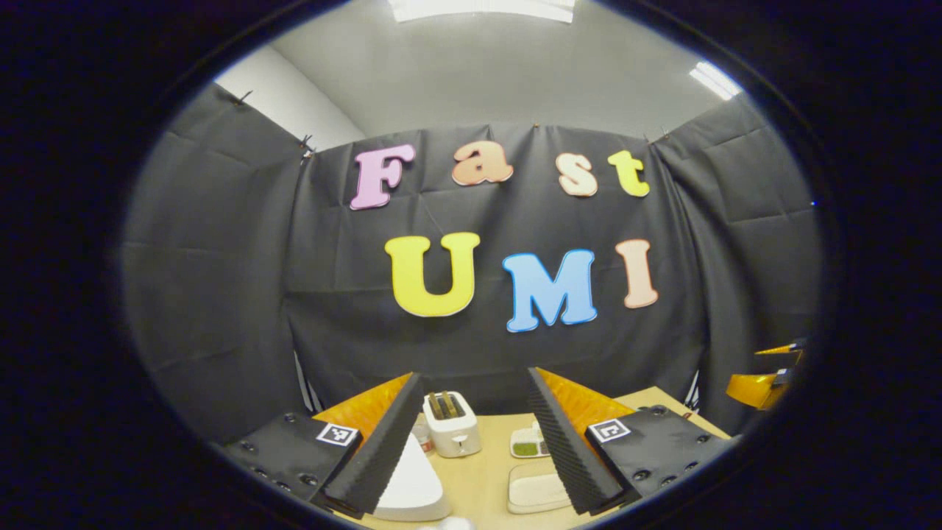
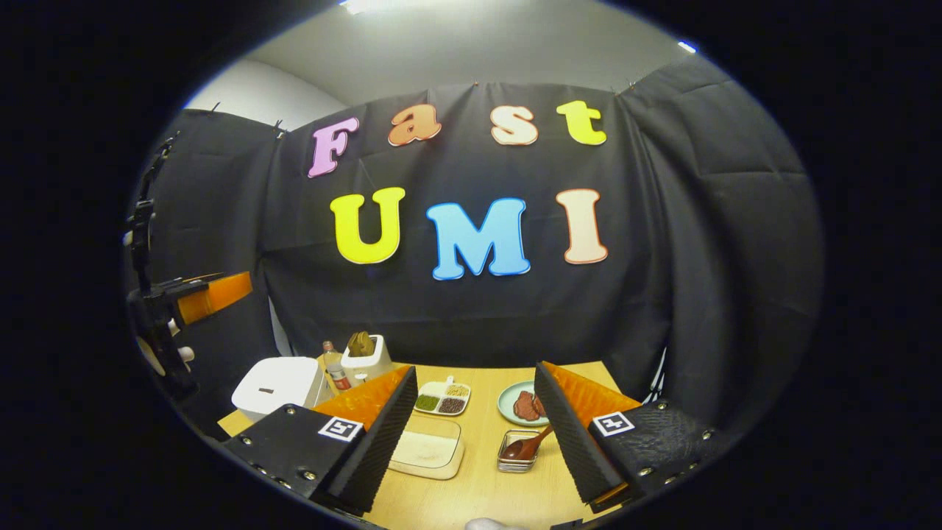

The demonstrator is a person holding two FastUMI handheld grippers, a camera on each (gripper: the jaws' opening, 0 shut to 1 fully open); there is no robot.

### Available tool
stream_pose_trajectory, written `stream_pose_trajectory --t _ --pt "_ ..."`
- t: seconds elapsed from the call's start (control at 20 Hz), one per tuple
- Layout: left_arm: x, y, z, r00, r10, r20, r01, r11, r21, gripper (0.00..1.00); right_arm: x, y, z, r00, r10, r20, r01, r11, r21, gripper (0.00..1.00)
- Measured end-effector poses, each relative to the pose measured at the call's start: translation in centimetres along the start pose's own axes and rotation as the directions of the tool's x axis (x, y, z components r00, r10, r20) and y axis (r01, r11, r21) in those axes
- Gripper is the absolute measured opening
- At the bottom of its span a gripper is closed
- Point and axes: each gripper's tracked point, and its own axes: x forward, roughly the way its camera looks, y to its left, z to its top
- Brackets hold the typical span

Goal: Close the left gripper, press the button to open the rice cooker; take a wooden spoon from the chopstick holder with the right hand, scoop a spoonful of rice and pour it into the rice cooker, then put the wooden spoon back into the chopstick holder.

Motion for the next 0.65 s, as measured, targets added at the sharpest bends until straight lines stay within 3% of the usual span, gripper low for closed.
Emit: stream_pose_trajectory --t 0.3,0.65 --pt "-2.9 -3.7 -0.4 0.995 -0.102 0.015 0.103 0.994 -0.038 0.99 -1.3 -1.2 2.5 0.994 -0.094 0.064 0.092 0.995 0.03 0.98" --pt "-3.6 -2.5 -0.8 0.995 -0.098 -0.003 0.097 0.993 -0.069 0.99 -2.5 -0.8 2.9 0.99 -0.121 0.077 0.119 0.993 0.024 0.98"
